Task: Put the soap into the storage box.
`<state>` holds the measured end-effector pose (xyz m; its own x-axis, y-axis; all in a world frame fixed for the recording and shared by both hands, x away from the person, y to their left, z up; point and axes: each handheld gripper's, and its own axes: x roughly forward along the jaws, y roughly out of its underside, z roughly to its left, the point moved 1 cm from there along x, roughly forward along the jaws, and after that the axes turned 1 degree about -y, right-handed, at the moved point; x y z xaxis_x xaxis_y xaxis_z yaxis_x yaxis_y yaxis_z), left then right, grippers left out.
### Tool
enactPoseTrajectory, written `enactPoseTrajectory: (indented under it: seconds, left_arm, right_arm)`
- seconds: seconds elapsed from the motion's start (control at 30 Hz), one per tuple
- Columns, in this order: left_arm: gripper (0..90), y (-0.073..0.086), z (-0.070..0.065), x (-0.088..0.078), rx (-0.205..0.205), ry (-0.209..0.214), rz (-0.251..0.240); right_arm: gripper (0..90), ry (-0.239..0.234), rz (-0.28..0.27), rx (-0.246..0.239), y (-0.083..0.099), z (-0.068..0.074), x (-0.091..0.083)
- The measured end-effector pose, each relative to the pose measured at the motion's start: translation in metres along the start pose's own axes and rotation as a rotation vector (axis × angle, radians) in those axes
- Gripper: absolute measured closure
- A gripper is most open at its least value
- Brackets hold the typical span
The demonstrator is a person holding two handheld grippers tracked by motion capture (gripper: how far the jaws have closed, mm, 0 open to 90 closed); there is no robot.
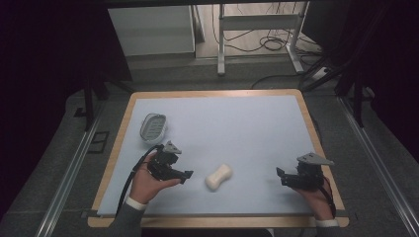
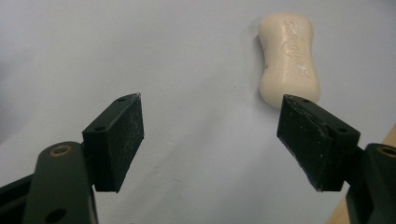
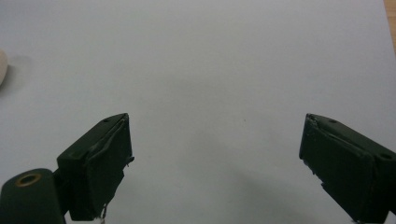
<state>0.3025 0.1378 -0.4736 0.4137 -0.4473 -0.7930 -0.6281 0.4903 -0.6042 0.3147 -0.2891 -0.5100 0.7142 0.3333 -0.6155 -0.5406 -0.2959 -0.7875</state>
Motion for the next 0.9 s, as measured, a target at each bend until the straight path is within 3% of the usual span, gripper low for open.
enactPoseTrajectory:
  seconds: [0.37,0.6,0.7,0.9]
  left_arm:
    - [22.5,-0.005,-0.009,0.011,0.011,0.025,0.026]
    - [22.0,-0.009,-0.014,0.017,0.029,0.039,0.029]
    - [22.7,-0.011,-0.018,0.018,0.04,0.033,0.007]
    - [22.5,-0.015,-0.023,0.023,0.044,0.047,0.02]
  right_arm:
    - [9.5,0.009,0.003,0.0,0.001,0.0,0.001]
    - [9.6,0.013,0.002,-0.004,0.001,0.001,0.001]
    - [9.6,0.011,0.005,-0.004,0.001,0.001,0.001]
    - [9.5,0.012,0.01,-0.003,0.002,0.0,0.002]
